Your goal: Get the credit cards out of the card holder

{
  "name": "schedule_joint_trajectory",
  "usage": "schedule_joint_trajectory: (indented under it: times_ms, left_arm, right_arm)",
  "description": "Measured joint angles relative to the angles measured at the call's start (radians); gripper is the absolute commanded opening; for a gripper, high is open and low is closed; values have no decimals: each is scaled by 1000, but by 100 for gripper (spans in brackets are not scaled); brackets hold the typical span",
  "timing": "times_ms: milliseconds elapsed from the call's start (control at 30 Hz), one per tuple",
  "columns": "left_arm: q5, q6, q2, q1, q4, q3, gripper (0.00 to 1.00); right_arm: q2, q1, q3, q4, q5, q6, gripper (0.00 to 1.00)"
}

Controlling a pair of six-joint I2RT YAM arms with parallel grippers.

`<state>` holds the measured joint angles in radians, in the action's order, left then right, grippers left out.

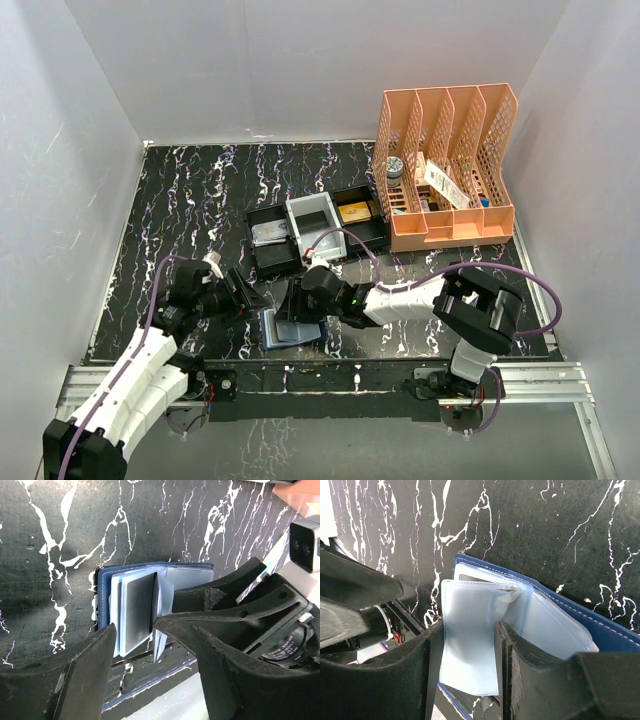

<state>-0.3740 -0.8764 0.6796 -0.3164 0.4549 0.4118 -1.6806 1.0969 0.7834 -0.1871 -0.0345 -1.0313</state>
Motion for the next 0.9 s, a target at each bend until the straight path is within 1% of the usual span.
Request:
schedule_joint_trajectory:
  times_ms: [100, 233, 400, 433, 467, 500, 633, 733, 833, 900]
  left_arm:
    - [-11, -28, 6, 0, -23, -27, 50]
    - [-12, -65, 43, 0, -68, -37, 49]
    - [-24, -112, 53, 0, -153, -76, 48]
    - [-26, -116, 60, -1, -161, -82, 46]
    - [-27, -117, 69, -2, -162, -83, 42]
    - [-26, -119, 77, -3, -159, -83, 40]
    - [25, -119, 61, -20, -76, -67, 38]
    - [79, -134, -23, -50, 11, -50, 37]
    - [85, -153, -117, -66, 43, -51, 42]
    - [73, -157, -145, -73, 37, -56, 43]
  right_arm:
    - [1, -6, -14, -25, -11, -5, 41]
    - [1, -16, -29, -53, -29, -15, 40]
    - [1, -22, -31, -58, -42, -16, 40]
    - [2, -23, -34, -60, -44, -16, 40]
    - [2, -24, -35, -64, -46, -17, 40]
    - [2, -25, -37, -68, -48, -18, 40]
    - [2, -26, -42, -79, -51, -19, 41]
    - [2, -27, -42, -79, -51, -24, 41]
    - [2, -28, -43, -80, -51, -31, 41]
    - [2, -29, -45, -82, -51, -38, 41]
